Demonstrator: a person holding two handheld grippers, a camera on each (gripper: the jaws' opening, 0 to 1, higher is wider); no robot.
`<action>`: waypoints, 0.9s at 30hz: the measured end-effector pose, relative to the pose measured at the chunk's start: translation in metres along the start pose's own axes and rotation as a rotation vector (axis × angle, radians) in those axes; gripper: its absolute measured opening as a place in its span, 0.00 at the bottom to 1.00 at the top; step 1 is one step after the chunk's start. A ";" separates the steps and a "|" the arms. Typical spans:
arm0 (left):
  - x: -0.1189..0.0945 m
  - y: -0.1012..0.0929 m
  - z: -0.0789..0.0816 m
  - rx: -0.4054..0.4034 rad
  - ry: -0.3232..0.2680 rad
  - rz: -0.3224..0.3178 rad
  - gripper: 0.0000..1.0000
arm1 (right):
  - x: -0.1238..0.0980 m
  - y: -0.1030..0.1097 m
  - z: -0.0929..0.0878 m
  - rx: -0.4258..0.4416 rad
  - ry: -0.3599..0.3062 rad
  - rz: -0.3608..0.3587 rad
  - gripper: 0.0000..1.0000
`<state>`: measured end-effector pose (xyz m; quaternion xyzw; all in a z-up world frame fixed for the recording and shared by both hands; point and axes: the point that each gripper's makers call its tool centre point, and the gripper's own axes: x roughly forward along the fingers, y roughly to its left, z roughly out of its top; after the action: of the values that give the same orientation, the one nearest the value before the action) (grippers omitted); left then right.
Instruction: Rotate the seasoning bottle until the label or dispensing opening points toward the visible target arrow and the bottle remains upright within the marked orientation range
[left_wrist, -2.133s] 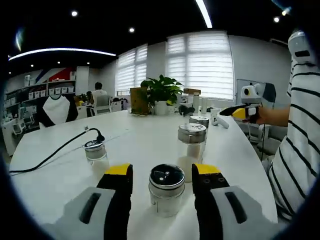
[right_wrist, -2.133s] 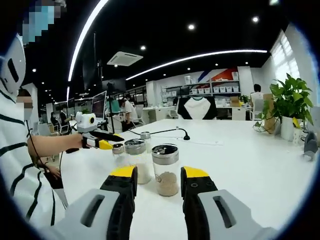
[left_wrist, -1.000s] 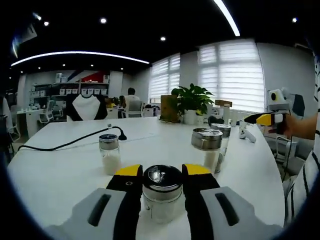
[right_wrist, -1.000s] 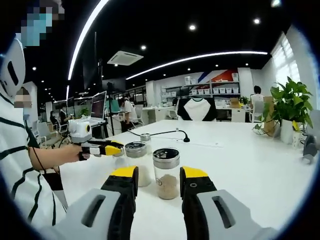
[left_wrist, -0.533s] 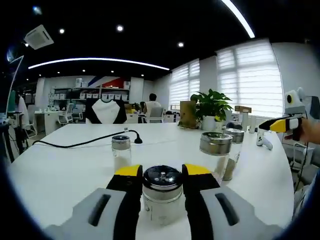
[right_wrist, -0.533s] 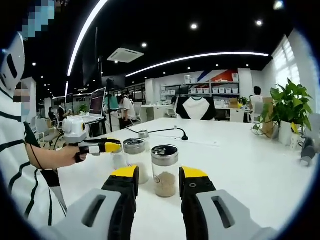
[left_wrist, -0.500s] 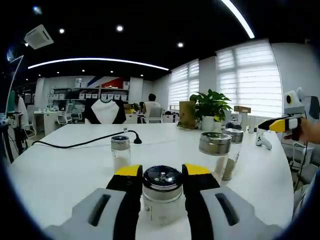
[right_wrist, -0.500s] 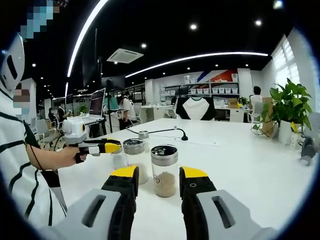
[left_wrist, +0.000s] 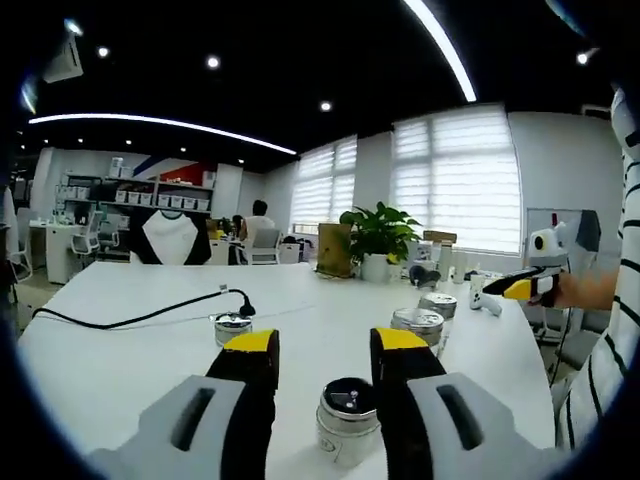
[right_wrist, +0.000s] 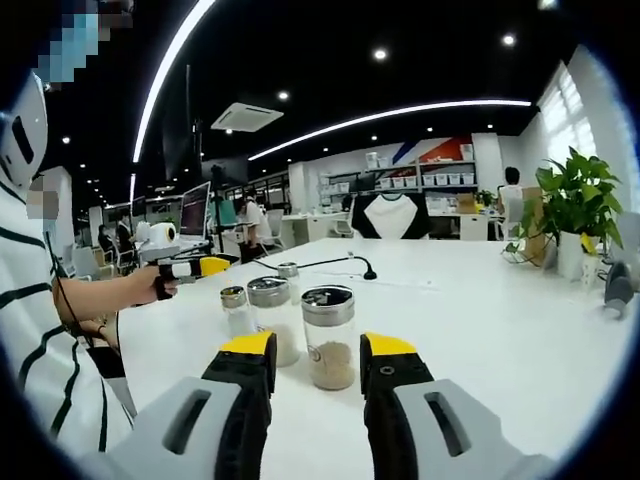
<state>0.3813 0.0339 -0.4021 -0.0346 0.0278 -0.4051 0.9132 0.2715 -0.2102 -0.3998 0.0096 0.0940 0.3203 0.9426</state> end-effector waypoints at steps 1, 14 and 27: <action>0.000 -0.010 -0.006 0.013 0.039 -0.067 0.42 | 0.000 0.000 0.000 0.001 -0.001 0.002 0.32; 0.008 -0.034 -0.041 -0.030 0.112 -0.258 0.46 | 0.001 0.003 0.005 -0.023 -0.001 0.000 0.31; 0.012 -0.046 -0.050 0.079 0.180 -0.270 0.40 | 0.005 0.006 0.000 -0.023 0.020 0.027 0.31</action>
<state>0.3516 -0.0072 -0.4478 0.0343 0.0887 -0.5265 0.8448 0.2716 -0.2027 -0.3999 -0.0032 0.0993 0.3341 0.9373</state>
